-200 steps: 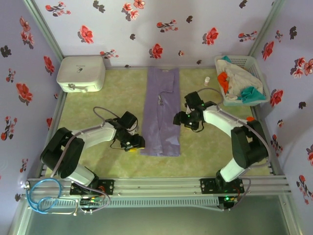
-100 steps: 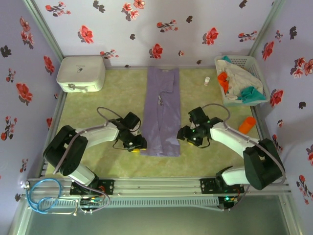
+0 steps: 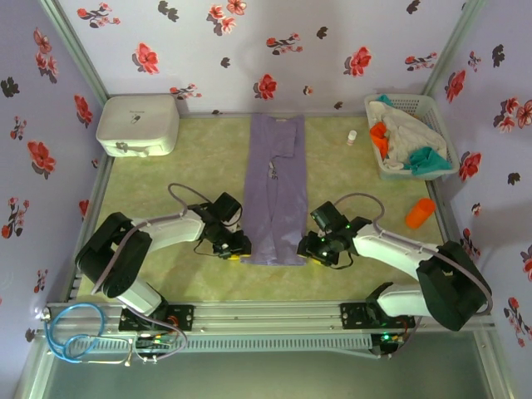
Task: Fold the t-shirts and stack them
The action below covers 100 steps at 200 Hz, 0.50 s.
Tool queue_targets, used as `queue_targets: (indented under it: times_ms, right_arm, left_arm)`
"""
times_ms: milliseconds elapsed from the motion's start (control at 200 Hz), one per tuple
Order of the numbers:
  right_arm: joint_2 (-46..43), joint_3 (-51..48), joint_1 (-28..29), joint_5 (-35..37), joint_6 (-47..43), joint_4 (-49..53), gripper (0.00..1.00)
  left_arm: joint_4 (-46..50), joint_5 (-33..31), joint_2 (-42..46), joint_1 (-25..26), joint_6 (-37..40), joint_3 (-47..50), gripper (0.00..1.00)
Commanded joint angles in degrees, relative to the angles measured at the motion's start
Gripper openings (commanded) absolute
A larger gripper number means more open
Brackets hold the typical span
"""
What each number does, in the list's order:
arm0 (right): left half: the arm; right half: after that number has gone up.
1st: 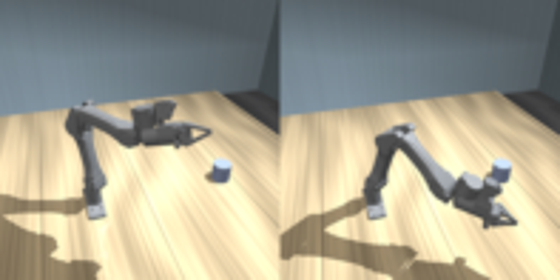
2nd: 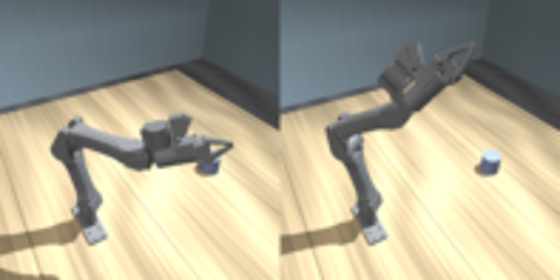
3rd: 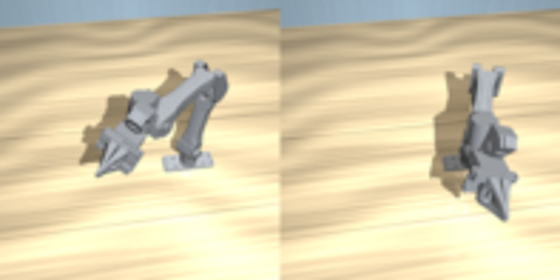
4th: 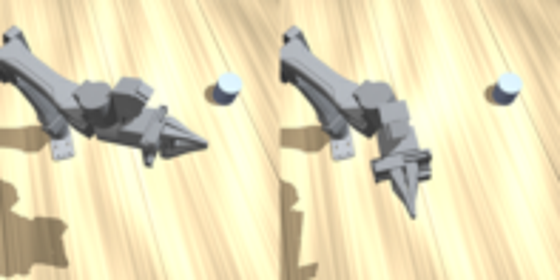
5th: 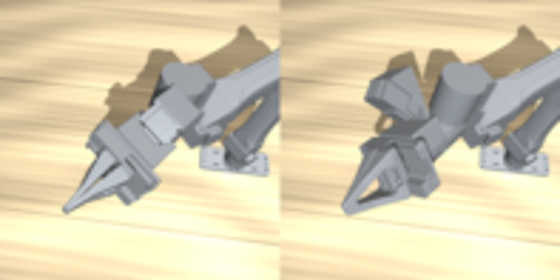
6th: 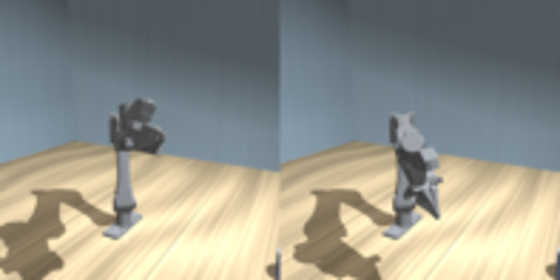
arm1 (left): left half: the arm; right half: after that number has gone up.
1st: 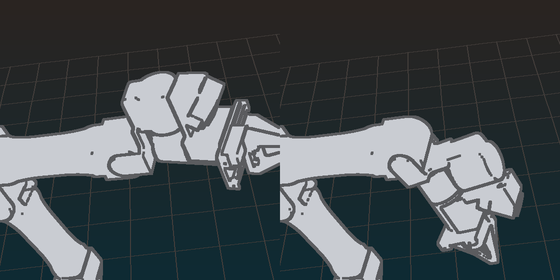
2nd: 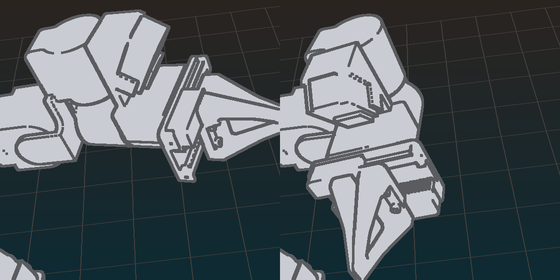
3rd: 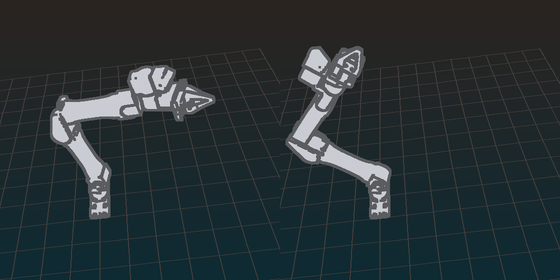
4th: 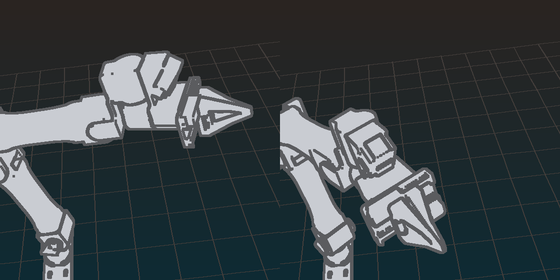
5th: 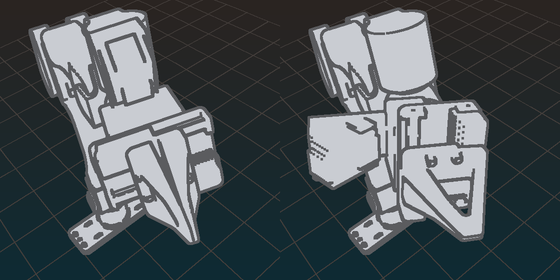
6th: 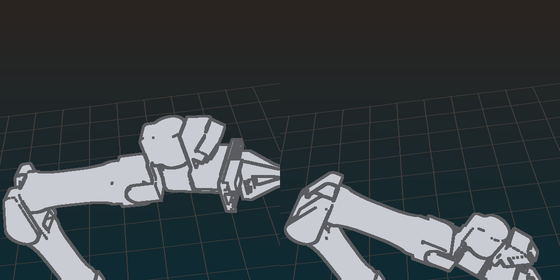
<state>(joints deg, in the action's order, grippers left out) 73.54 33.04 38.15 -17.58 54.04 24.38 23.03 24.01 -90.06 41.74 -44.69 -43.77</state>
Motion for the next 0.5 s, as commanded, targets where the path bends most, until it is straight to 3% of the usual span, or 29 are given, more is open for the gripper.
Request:
queue_targets:
  times_ms: [0,495]
  right_arm:
    - [-0.3,-0.5,0.7,0.8,1.7,-1.6,0.43]
    - [0.7,-2.1,2.4,0.8,2.9,-3.5,0.29]
  left_arm:
    - [-0.7,0.8,-0.6,0.7,-1.1,1.0,0.29]
    - [0.0,-0.7,-0.3,0.7,-1.8,1.6,0.27]
